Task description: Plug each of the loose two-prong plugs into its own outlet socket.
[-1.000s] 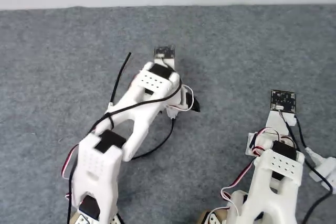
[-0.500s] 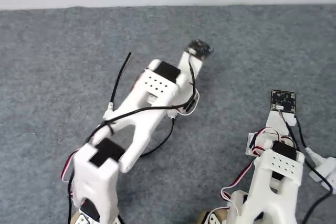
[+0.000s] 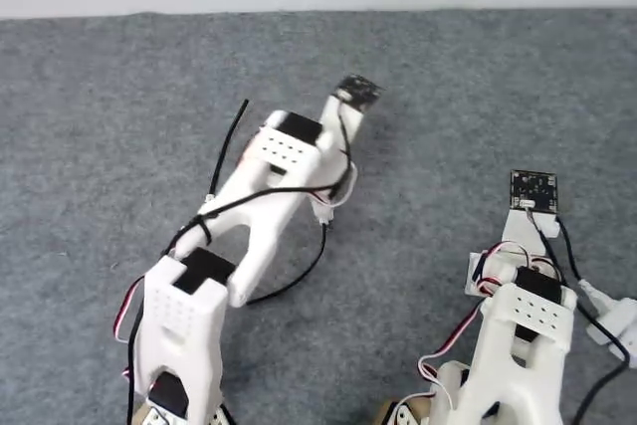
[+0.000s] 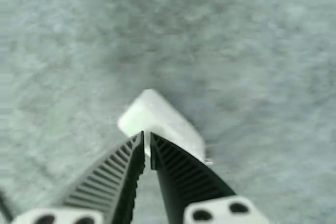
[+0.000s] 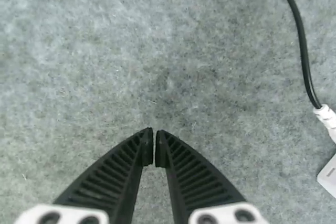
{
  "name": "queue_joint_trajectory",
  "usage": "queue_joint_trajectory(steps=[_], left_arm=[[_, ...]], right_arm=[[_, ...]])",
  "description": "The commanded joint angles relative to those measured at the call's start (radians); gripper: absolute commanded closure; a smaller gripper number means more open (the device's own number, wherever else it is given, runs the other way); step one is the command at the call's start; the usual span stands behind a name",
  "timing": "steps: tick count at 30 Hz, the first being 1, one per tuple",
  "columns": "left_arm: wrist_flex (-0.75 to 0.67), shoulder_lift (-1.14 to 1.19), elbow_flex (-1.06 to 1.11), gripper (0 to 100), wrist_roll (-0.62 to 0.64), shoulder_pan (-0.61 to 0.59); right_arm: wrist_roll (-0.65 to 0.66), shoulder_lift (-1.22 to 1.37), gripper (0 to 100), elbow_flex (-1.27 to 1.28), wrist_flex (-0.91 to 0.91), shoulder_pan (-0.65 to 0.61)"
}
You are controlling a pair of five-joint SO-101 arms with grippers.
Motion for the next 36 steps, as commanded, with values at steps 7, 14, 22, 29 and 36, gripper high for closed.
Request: queue_joint_trajectory(steps=[7, 14, 22, 29, 36], left_arm=[[0.057, 0.086, -0.016, 98, -0.014, -0.035], [0.06, 0.078, -0.036, 98, -0.011, -0.043], [0.057, -0.216, 0.007, 98, -0.055, 0.052], [-0.115, -0.298, 0.176, 98, -0.086, 0.199], [-0.193, -0.115, 0.143, 98, -0.084, 0.207]], right_arm=[[0.012, -0.024, 98.7, 0.002, -0.01, -0.008], [0.015, -0.024, 98.7, 0.003, -0.013, -0.021], [0.009, -0.027, 98.7, 0.0, -0.015, -0.021], [0.009, -0.025, 98.7, 0.0, -0.015, -0.021], [0.008, -0.025, 98.7, 0.0, -0.015, -0.021]])
